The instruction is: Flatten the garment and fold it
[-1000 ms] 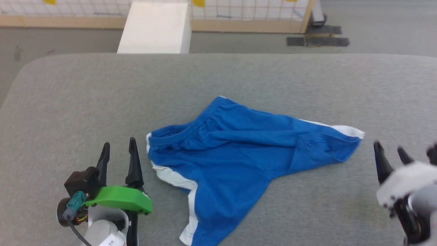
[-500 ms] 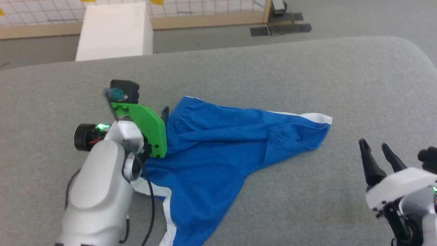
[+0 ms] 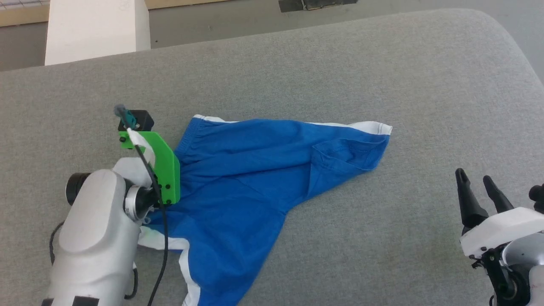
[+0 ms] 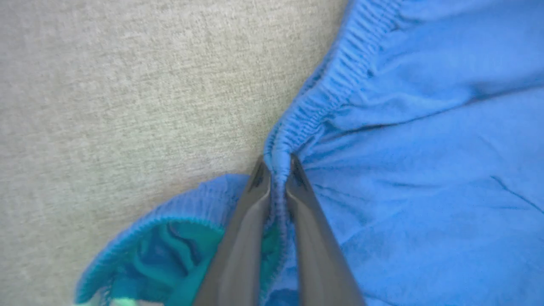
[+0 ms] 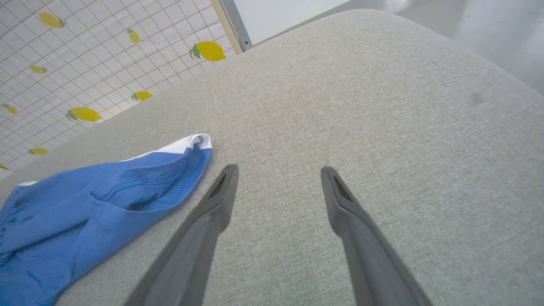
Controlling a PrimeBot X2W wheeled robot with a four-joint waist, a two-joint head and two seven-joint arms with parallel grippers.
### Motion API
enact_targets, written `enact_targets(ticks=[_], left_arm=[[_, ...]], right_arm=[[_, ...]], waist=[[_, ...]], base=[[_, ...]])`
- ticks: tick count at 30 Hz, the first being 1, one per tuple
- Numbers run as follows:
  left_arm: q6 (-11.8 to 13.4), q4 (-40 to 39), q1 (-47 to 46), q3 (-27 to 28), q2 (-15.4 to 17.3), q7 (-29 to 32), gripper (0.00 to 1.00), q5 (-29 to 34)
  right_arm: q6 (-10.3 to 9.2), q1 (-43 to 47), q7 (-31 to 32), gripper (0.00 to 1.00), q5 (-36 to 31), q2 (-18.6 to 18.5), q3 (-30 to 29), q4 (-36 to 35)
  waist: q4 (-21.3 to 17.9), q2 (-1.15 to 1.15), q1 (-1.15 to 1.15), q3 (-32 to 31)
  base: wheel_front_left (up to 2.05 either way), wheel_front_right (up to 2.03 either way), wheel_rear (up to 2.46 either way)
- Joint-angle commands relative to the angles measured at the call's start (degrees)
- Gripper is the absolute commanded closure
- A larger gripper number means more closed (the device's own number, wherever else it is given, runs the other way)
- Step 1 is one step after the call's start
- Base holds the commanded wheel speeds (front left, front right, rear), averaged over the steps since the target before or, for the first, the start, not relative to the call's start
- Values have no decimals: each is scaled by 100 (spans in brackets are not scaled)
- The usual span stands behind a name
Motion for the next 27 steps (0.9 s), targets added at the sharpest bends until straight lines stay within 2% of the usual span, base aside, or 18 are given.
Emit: enact_targets(ticks=[1,7,12,17,21,22,23,27], left_arm=[[8,56,442,124,-47,-1,100,-222],[80,-961,1220,868,-169,-609,100,-948],[363,-2222,2301,1279,-439,-966,100,-1273],[613,-3236,3571,1199,-723,-840,100,-1359],[713,-3544,4107,923,-891,-721,100,-1400],[739,-3560,4131,902,-892,-753,78,-1348],[760,-3598,4112,902,-906,-827,0,-1328],[744,-3853,3876,960,-840,-1036,0,-1243]], right_arm=[[-8,2,-23,0,-26,2,35,-1],[-8,20,-19,0,-4,2,139,2],[-8,86,1,0,-3,3,172,4],[-8,126,6,0,15,3,208,10],[-8,133,4,0,40,3,216,19],[-8,131,8,0,46,3,228,24],[-8,132,8,0,48,3,234,32],[-8,129,11,0,51,3,245,59]], waist=[[136,0,0,-110],[469,0,0,-359],[724,0,0,-482],[905,0,0,-535],[1032,0,0,-541],[1047,0,0,-541],[1070,0,0,-549],[1100,0,0,-587]], base=[[0,0,0],[0,0,0],[0,0,0],[0,0,0],[0,0,0],[0,0,0],[0,0,0],[0,0,0]])
